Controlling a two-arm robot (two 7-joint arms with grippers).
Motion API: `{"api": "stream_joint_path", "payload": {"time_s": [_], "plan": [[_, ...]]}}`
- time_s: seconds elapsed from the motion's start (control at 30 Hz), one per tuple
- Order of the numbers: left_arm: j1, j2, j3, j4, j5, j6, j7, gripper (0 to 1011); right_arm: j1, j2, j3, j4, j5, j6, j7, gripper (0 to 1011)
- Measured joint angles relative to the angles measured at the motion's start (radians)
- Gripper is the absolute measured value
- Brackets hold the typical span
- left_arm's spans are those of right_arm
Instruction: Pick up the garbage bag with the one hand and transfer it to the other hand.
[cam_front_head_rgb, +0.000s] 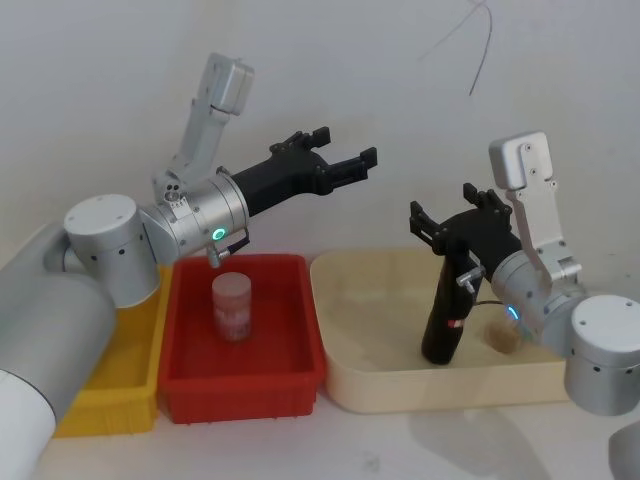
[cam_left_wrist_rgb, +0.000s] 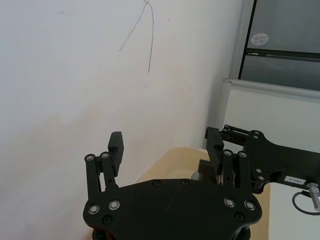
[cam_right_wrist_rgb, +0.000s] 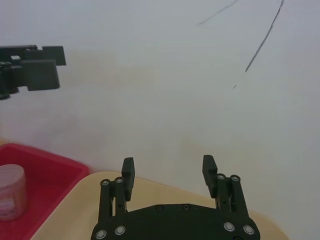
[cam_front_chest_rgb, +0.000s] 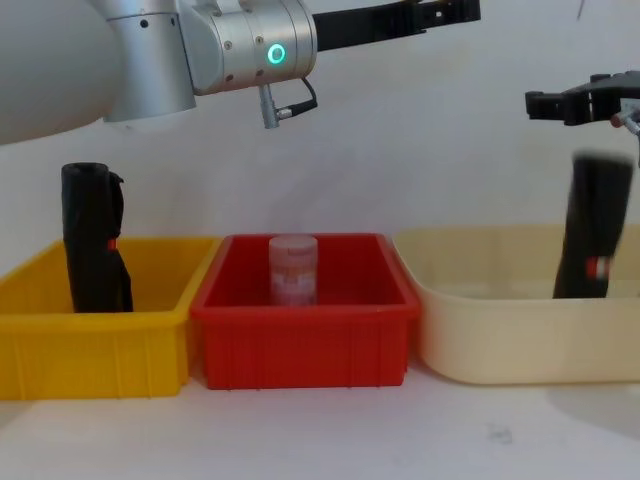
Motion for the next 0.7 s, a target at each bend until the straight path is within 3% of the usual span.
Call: {"api": "stream_joint_path", "payload": {"time_s": [0.23, 0.7], "plan": [[0.000, 0.000, 0.000, 0.000, 0.000, 0.000, 0.000, 1001, -0.009, 0.003, 0.003, -0.023, 0.012, 0.003, 0.018, 991], [0.000, 0.000, 0.000, 0.000, 0.000, 0.000, 0.000, 1001, -0.017, 0.005, 0.006, -0.042, 0.023, 0.006, 0.033, 1001]]}}
